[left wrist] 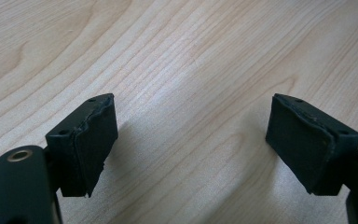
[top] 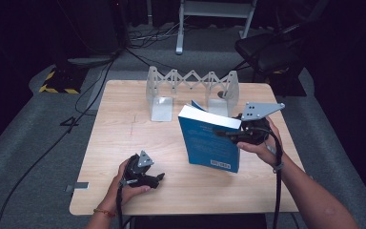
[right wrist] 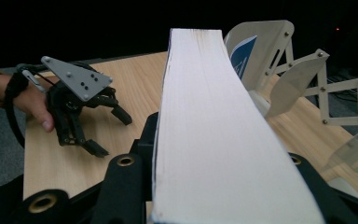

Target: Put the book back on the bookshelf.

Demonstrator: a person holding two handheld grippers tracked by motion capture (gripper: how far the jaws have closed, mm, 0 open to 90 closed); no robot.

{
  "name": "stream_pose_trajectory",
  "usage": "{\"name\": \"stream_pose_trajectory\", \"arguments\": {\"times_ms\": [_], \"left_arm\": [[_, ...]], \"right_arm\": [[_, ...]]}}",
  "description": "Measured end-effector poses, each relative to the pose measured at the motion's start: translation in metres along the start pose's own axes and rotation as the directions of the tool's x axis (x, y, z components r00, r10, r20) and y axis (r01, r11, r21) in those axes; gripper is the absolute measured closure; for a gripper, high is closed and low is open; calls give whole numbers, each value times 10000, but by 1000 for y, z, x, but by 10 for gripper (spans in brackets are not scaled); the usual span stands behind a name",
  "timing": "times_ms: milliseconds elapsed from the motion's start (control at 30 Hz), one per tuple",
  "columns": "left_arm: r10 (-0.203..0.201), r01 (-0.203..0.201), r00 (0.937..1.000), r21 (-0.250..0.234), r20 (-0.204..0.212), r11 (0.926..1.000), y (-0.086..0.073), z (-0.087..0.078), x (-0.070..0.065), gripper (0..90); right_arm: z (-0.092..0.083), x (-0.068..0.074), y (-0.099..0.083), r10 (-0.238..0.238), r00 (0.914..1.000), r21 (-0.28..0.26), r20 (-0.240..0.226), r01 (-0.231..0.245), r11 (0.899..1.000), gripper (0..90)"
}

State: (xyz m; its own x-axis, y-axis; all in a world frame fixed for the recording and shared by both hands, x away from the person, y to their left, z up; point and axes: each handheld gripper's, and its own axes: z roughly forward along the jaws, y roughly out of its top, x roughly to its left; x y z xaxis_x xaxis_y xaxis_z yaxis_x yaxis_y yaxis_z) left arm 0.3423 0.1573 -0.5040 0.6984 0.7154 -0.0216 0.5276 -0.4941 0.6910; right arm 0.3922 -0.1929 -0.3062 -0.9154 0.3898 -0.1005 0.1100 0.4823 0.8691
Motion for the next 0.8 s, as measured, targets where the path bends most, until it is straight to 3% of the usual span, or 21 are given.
{"name": "stream_pose_trajectory", "arguments": {"times_ms": [233, 400, 633, 800], "left_arm": [[28, -28, 10000, -4, -22, 10000, 0, 0, 0, 170], [9, -9, 10000, 1, 4, 10000, 0, 0, 0, 170], [51, -51, 10000, 4, -8, 10000, 0, 0, 0, 169], [119, -119, 9999, 21, -21, 9999, 1, 0, 1, 166]], "right_arm": [[-12, -19, 8, 167, 9976, 223, 669, -182, 9996, 616], [-20, -36, 13, 296, 9905, 377, 1341, -350, 9987, 615], [-30, -65, 18, 709, 9727, 359, 2210, -808, 9961, 615], [-38, -83, 22, 973, 9518, 183, 2907, -1072, 9941, 615]]}}
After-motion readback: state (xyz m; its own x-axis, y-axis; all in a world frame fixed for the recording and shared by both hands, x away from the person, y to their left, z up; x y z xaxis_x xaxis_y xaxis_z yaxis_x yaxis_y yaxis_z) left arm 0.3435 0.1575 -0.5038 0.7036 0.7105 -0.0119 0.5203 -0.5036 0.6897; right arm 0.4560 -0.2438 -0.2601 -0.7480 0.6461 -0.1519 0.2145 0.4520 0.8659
